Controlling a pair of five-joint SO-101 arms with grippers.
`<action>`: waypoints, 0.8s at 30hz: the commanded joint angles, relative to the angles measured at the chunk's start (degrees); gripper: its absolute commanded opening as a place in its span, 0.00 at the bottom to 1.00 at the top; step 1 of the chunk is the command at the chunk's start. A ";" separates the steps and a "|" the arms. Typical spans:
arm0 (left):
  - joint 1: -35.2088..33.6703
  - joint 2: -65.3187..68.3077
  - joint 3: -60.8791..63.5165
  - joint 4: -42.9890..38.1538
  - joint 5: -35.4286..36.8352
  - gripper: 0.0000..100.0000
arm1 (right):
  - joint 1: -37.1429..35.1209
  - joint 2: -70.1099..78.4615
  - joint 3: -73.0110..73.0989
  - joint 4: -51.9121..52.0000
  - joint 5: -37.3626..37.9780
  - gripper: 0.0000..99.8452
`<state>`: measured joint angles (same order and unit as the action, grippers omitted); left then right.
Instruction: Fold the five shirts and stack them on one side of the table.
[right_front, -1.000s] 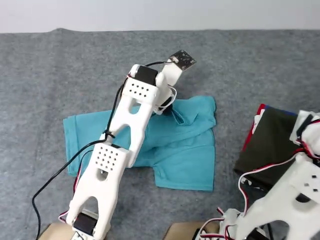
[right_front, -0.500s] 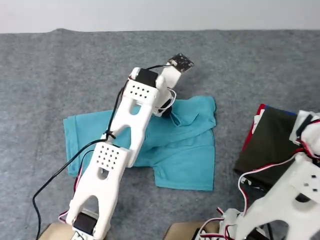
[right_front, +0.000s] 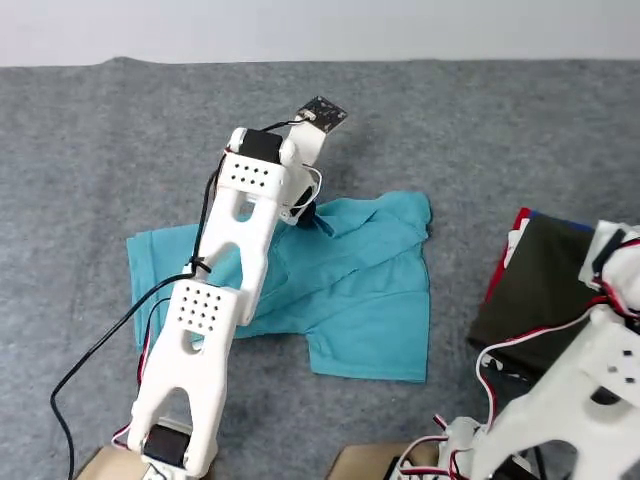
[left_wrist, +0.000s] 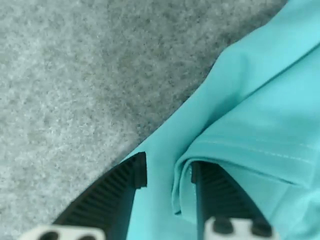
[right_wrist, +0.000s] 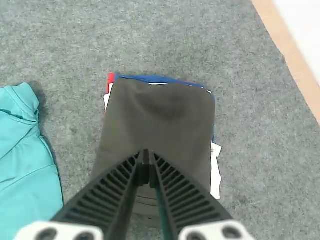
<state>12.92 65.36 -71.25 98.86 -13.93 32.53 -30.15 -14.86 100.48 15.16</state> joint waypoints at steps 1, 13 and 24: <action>1.23 -1.05 -1.54 1.67 0.79 0.15 | 0.13 -1.45 1.93 2.33 -0.62 0.01; 12.13 -1.05 -0.04 0.79 0.79 0.10 | 0.13 -1.63 3.69 2.33 -0.18 0.01; 0.09 -0.53 -4.35 1.67 0.97 0.10 | -0.57 -1.10 3.78 2.24 -0.53 0.01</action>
<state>13.36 65.36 -74.68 98.77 -13.49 32.53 -30.15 -10.73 100.57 15.16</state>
